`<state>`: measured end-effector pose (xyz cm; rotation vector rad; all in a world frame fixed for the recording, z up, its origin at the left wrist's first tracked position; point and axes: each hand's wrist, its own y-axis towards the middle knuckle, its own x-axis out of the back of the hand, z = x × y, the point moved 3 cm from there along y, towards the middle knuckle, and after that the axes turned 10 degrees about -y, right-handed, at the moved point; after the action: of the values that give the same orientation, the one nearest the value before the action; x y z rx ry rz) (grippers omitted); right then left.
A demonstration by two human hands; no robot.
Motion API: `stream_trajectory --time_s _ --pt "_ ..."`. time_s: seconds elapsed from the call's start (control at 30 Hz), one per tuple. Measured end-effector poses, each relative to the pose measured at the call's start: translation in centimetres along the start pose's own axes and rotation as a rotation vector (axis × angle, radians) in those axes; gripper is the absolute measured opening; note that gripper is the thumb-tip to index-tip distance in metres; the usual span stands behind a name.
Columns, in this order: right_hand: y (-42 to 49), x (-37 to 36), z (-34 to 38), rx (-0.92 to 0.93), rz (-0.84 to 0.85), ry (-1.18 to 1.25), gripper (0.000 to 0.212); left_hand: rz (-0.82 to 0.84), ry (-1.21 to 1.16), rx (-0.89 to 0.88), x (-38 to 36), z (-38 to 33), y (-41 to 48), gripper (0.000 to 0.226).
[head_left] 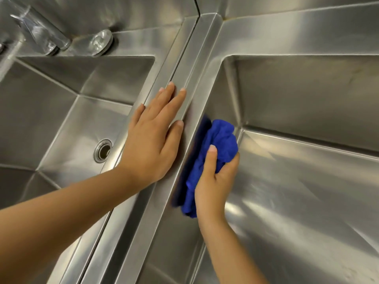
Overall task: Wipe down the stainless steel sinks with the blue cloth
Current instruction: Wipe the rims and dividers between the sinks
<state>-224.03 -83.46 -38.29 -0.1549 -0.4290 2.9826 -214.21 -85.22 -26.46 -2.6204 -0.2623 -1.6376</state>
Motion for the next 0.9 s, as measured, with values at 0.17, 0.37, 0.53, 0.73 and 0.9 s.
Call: stream_trajectory --time_s 0.17,0.37,0.53,0.73,0.9 --pt "3.6 0.2 -7.1 -0.138 -0.119 -0.167 0.029 -0.004 -0.012 -0.020 0.0 0.3 0.0 0.051" --pt "3.6 0.5 -6.8 -0.308 -0.070 -0.191 0.037 0.001 0.003 -0.009 0.1 0.1 -0.1 0.051" --pt "1.8 0.2 -4.4 -0.072 -0.062 -0.108 0.025 0.009 0.010 -0.016 0.0 0.0 -0.1 0.050" --pt "6.8 0.8 -11.4 -0.454 -0.077 -0.330 0.043 -0.002 0.019 -0.030 0.0 0.2 -0.1 0.050" --pt "8.4 0.8 -9.6 -0.242 -0.072 -0.359 0.041 0.003 0.028 -0.033 0.0 0.1 0.0 0.050"
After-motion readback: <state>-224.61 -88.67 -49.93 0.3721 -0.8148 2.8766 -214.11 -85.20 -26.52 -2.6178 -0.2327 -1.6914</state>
